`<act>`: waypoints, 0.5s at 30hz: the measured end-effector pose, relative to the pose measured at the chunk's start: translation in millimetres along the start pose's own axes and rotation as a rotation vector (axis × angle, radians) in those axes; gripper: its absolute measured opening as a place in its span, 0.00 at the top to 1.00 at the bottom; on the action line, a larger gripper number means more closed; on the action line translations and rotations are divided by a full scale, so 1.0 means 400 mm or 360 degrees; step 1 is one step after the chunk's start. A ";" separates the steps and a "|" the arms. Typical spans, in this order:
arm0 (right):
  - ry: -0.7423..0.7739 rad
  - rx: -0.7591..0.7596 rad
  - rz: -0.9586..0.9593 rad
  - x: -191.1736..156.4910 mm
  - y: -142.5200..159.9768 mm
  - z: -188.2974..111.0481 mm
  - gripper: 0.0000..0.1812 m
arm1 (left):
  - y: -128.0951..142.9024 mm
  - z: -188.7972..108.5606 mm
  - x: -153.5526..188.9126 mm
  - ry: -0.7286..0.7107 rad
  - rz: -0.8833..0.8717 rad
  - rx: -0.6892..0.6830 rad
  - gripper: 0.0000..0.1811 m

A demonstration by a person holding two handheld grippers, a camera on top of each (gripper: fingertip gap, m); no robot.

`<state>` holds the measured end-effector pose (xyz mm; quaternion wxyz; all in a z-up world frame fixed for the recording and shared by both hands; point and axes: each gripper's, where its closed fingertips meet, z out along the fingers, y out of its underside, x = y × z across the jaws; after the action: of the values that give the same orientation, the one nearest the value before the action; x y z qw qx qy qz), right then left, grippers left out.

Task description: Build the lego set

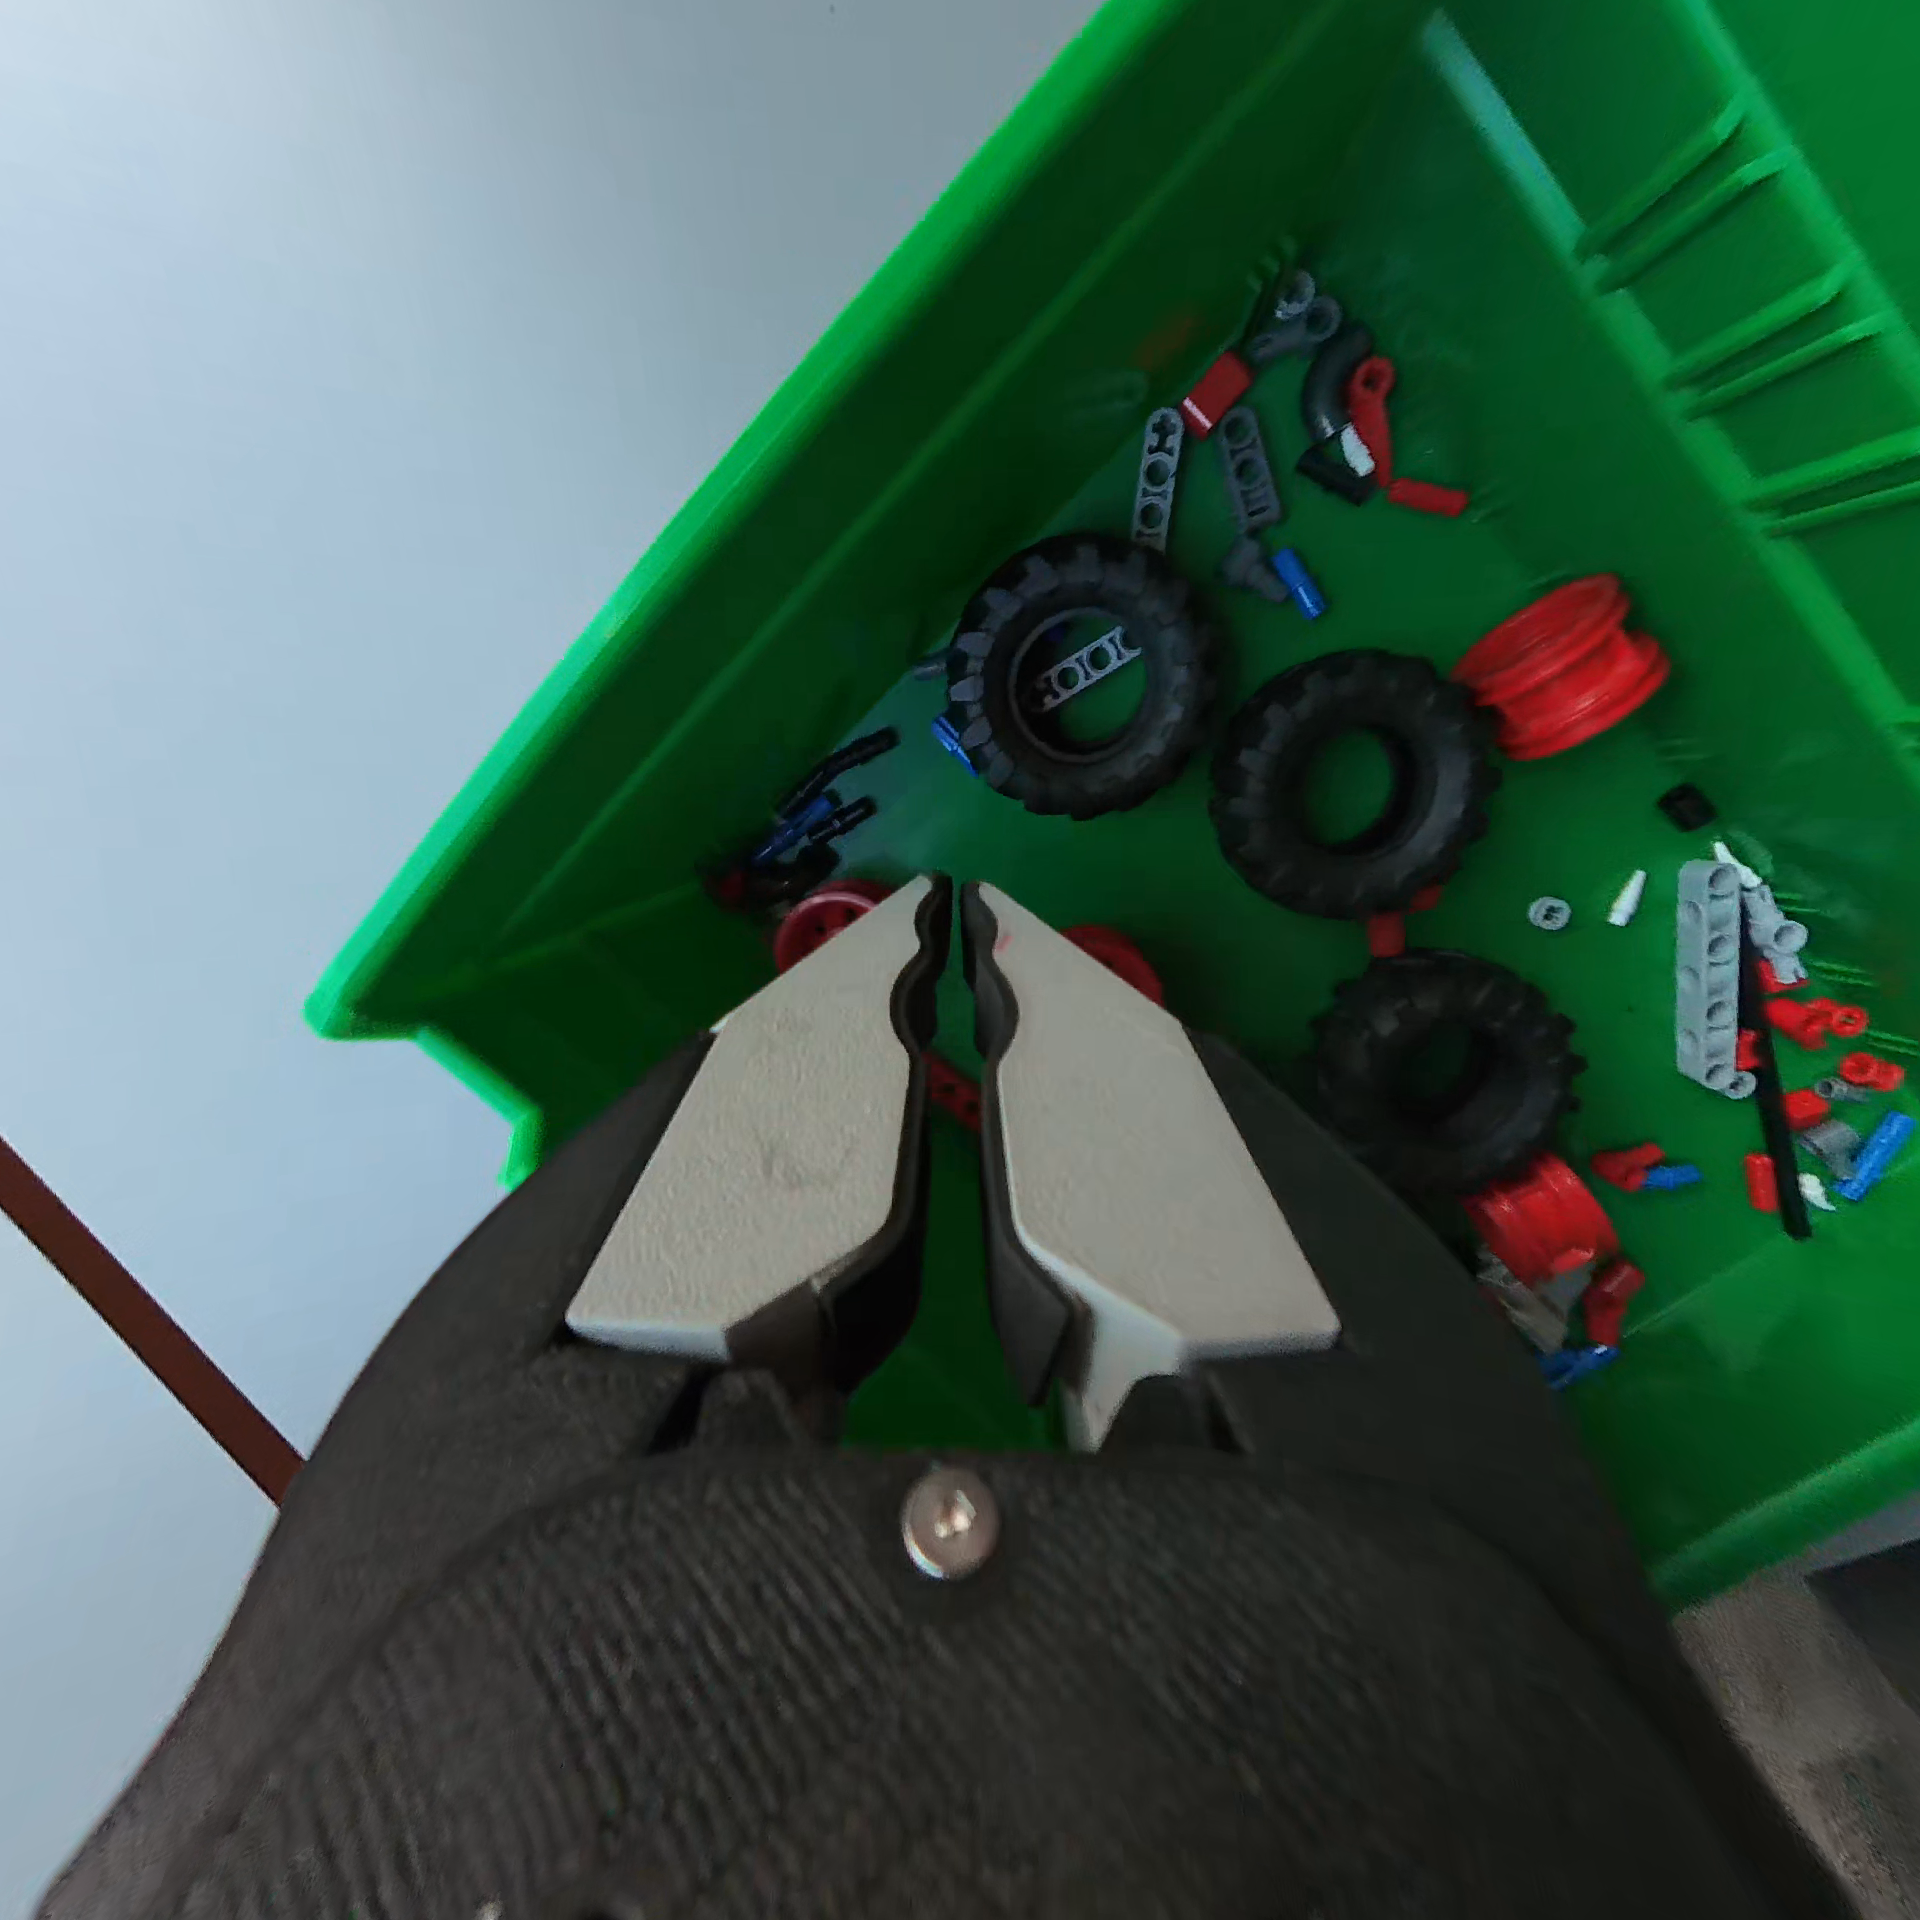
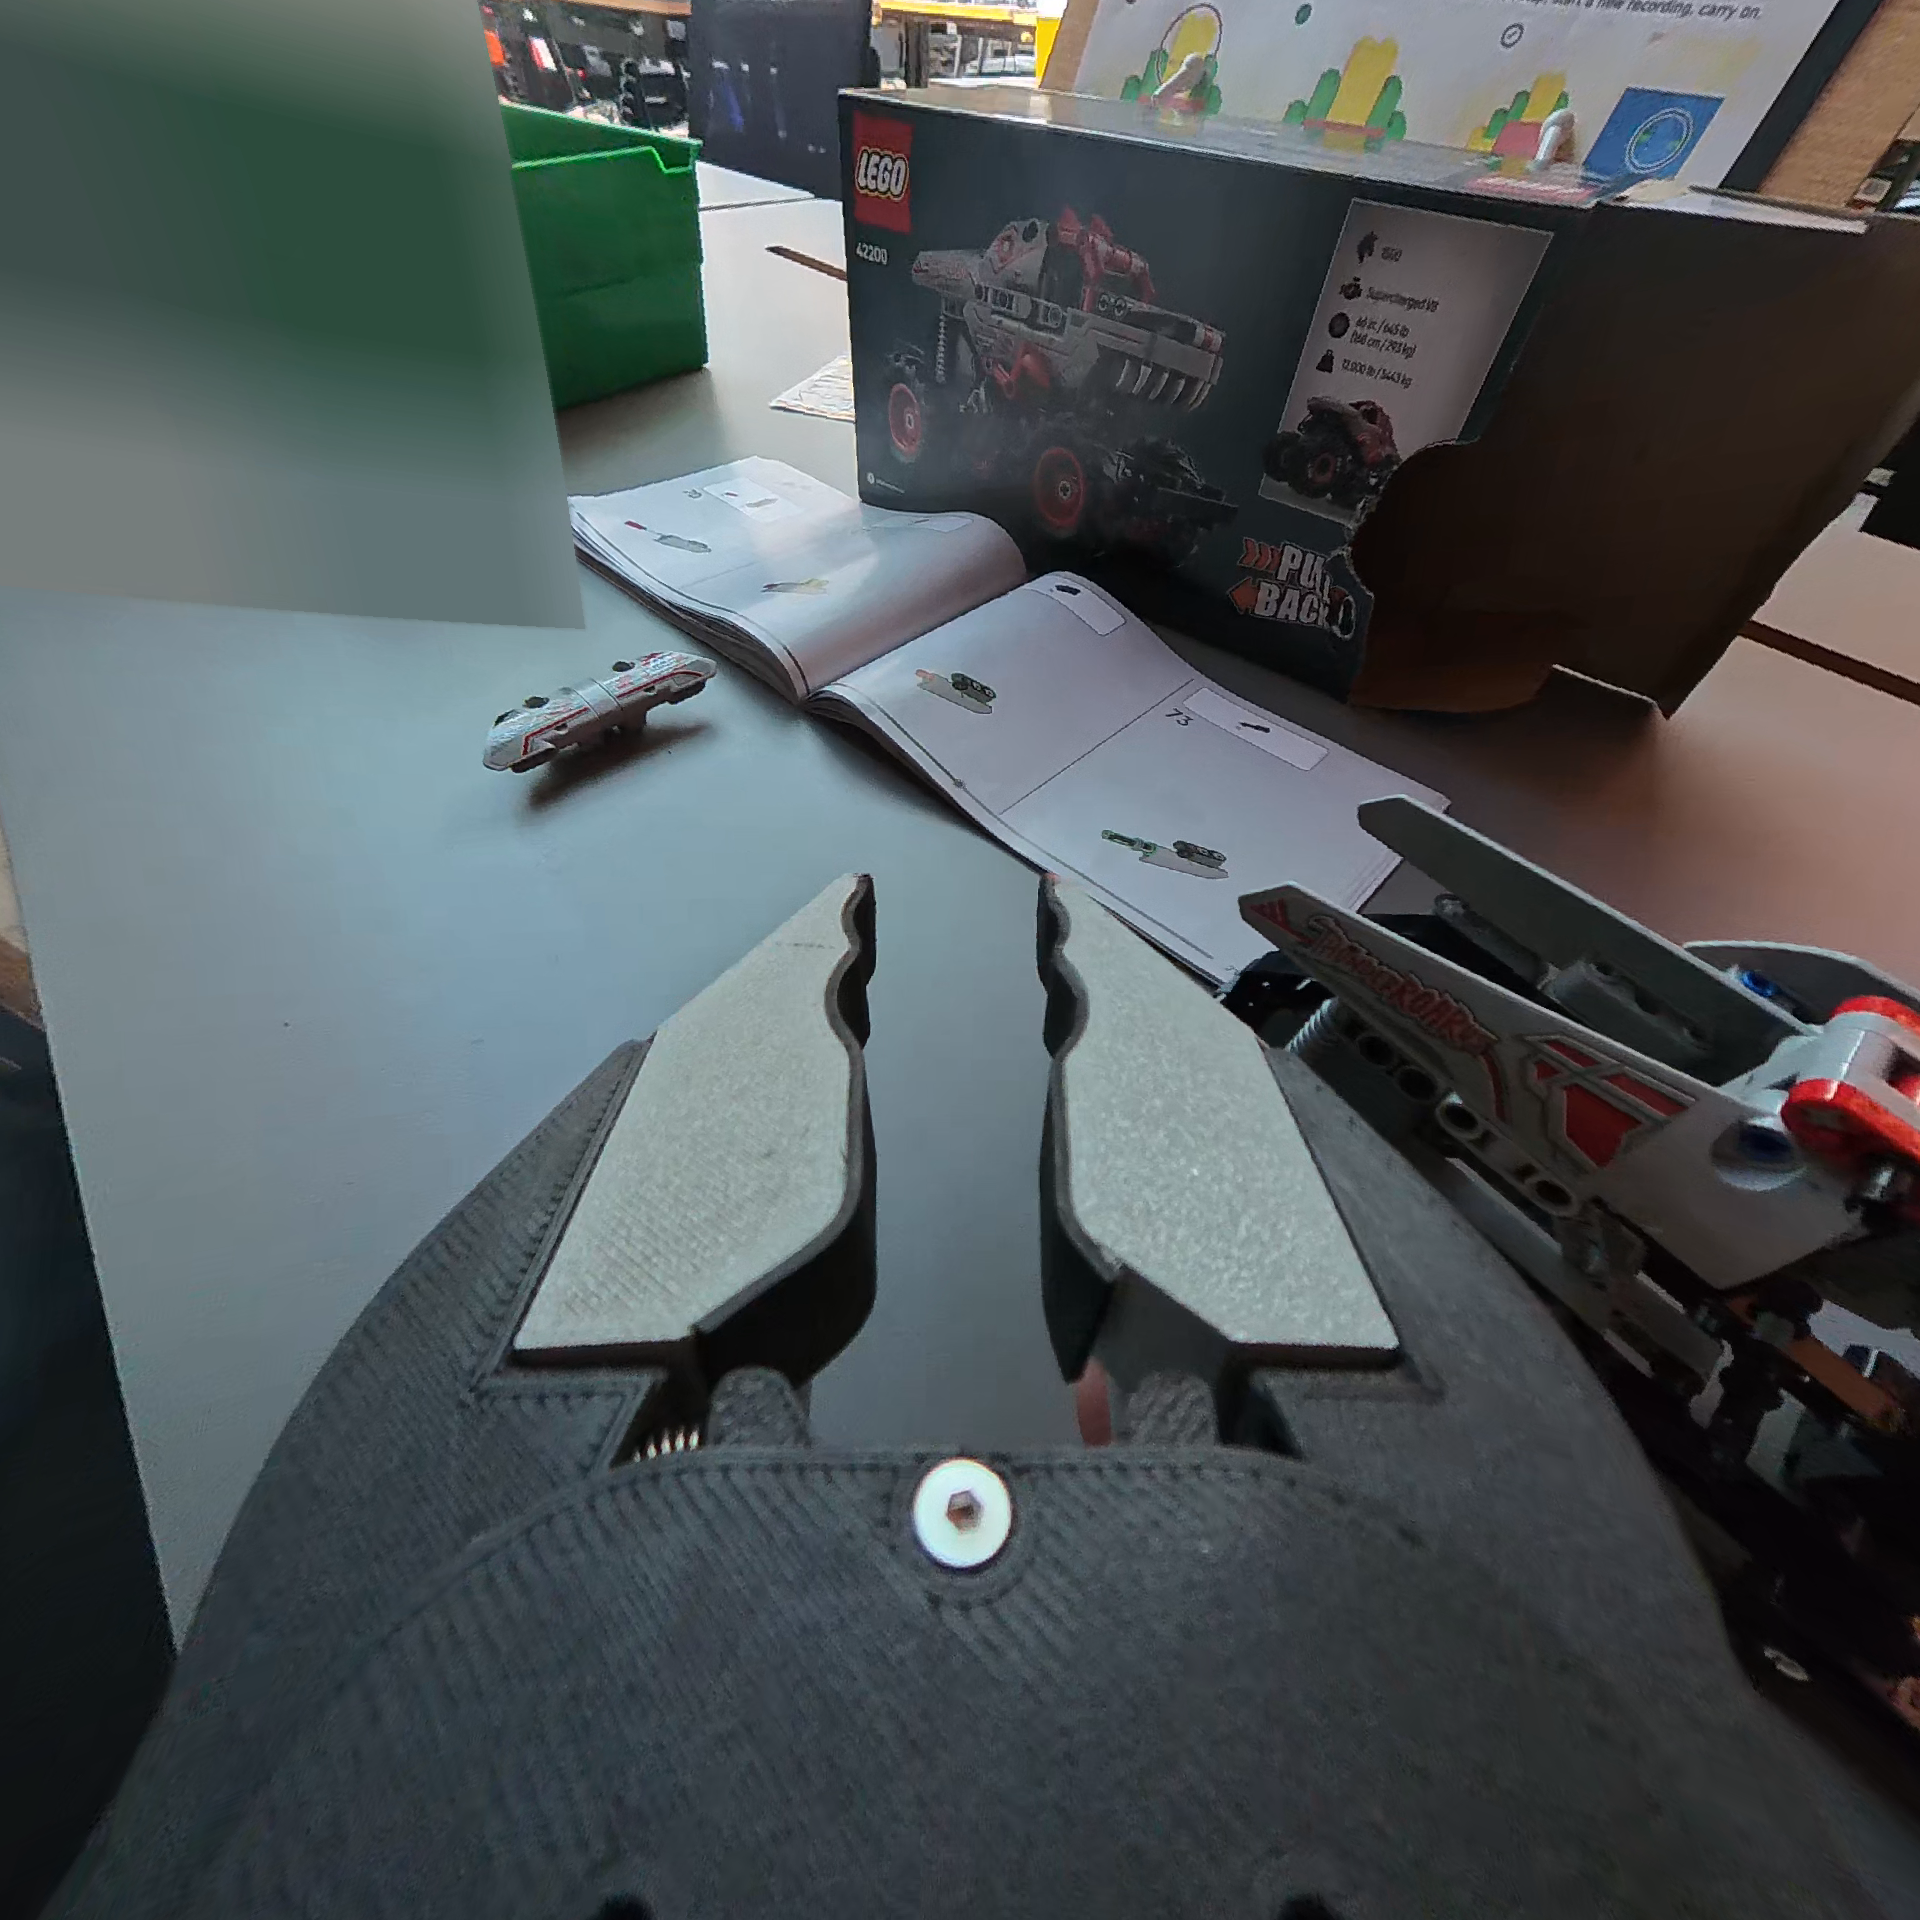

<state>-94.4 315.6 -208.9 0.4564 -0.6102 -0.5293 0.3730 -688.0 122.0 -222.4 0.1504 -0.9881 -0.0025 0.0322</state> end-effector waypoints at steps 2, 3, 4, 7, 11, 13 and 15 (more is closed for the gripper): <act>-0.0016 0.0016 0.0005 -0.002 -0.004 -0.002 0.85 | 0.003 -0.005 -0.001 0.0006 -0.0030 -0.0001 1.00; -0.0023 0.0026 0.0005 -0.003 -0.006 -0.003 0.85 | 0.003 -0.008 0.000 0.0011 -0.0039 -0.0002 1.00; -0.0028 0.0033 0.0007 -0.004 -0.007 -0.004 0.85 | 0.003 -0.009 0.003 0.0015 -0.0044 -0.0009 1.00; -0.0039 0.0044 0.0018 -0.004 -0.010 -0.006 0.85 | -0.001 -0.014 0.009 -0.0002 -0.0038 -0.0035 1.00; -0.0069 0.0064 0.0037 -0.006 -0.014 -0.010 0.84 | -0.013 -0.027 0.029 -0.0004 -0.0030 -0.0036 0.98; -0.0083 0.0076 0.0050 -0.007 -0.016 -0.012 0.84 | -0.024 -0.037 0.052 0.0042 -0.0042 0.0001 0.98; -0.0090 0.0083 0.0060 -0.006 -0.017 -0.014 0.84 | -0.032 -0.046 0.072 0.0071 -0.0029 0.0040 0.98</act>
<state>-91.7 312.4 -200.7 0.4499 -0.5972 -0.5206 0.4123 -658.1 129.1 -203.0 0.1631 -0.9865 -0.0079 0.0087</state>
